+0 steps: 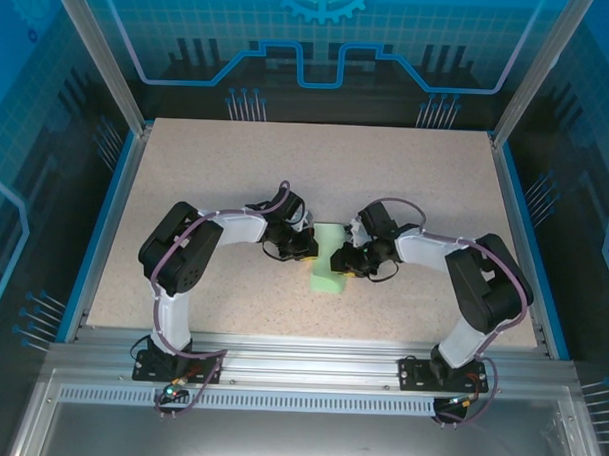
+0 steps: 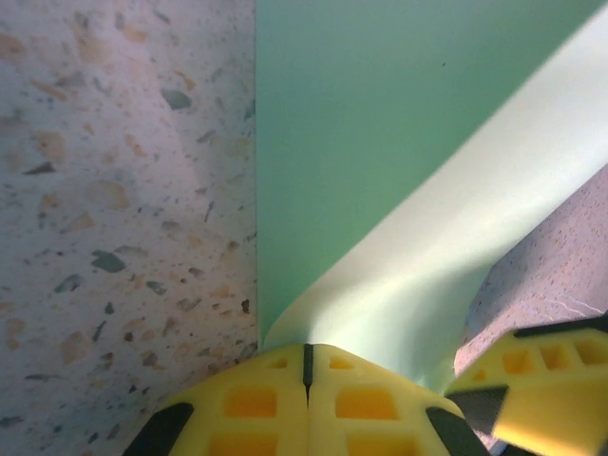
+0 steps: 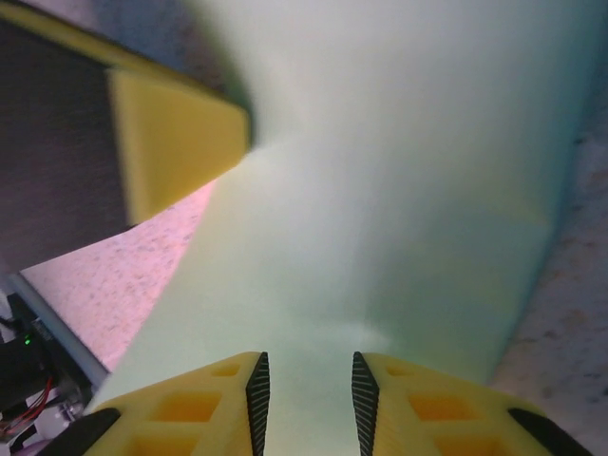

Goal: Fold a paper plane with a square sheet of paper (pick it up from the middle)

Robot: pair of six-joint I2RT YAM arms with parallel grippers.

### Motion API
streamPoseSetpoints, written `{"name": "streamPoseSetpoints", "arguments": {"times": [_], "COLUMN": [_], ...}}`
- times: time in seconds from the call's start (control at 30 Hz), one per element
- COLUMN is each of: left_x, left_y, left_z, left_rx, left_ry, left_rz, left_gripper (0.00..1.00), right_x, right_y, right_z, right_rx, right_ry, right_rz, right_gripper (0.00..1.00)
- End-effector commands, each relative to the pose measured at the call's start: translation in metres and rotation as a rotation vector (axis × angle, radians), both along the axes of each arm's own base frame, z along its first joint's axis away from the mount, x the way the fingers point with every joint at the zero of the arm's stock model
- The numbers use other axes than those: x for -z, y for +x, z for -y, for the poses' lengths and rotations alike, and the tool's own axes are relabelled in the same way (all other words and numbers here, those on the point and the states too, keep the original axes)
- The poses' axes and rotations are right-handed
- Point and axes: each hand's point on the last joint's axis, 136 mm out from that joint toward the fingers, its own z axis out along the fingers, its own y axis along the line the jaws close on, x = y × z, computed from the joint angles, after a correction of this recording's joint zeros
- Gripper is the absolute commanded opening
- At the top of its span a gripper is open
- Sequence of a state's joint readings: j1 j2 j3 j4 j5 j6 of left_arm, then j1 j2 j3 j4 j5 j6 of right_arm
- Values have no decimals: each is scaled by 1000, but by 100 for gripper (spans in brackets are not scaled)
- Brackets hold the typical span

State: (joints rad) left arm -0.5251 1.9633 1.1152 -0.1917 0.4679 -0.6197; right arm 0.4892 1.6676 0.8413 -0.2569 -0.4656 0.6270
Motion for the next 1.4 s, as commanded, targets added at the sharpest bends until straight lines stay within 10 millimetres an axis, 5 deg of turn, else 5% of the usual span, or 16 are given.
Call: {"name": "streamPoseSetpoints", "arguments": {"times": [0.0, 0.47, 0.8, 1.13, 1.37], "left_x": [19, 19, 18, 19, 20], "left_y": [-18, -17, -16, -17, -18], "left_z": [-4, -2, -2, -3, -3], "left_rx": [36, 43, 47, 52, 52], "left_ry": [59, 61, 64, 66, 68], "left_rz": [-62, -60, -57, -57, -59], "left_gripper": [0, 0, 0, 0, 0], "right_x": [-8, 35, -1, 40, 12], "right_y": [-13, -29, -30, -54, -51], "right_z": [-9, 4, -4, 10, 0], "right_rx": [-25, -11, -13, 8, -10], "right_ry": [27, -45, 41, -21, 45], "right_rz": [-24, -110, -46, -139, -81], "right_gripper": [34, 34, 33, 32, 32]}}
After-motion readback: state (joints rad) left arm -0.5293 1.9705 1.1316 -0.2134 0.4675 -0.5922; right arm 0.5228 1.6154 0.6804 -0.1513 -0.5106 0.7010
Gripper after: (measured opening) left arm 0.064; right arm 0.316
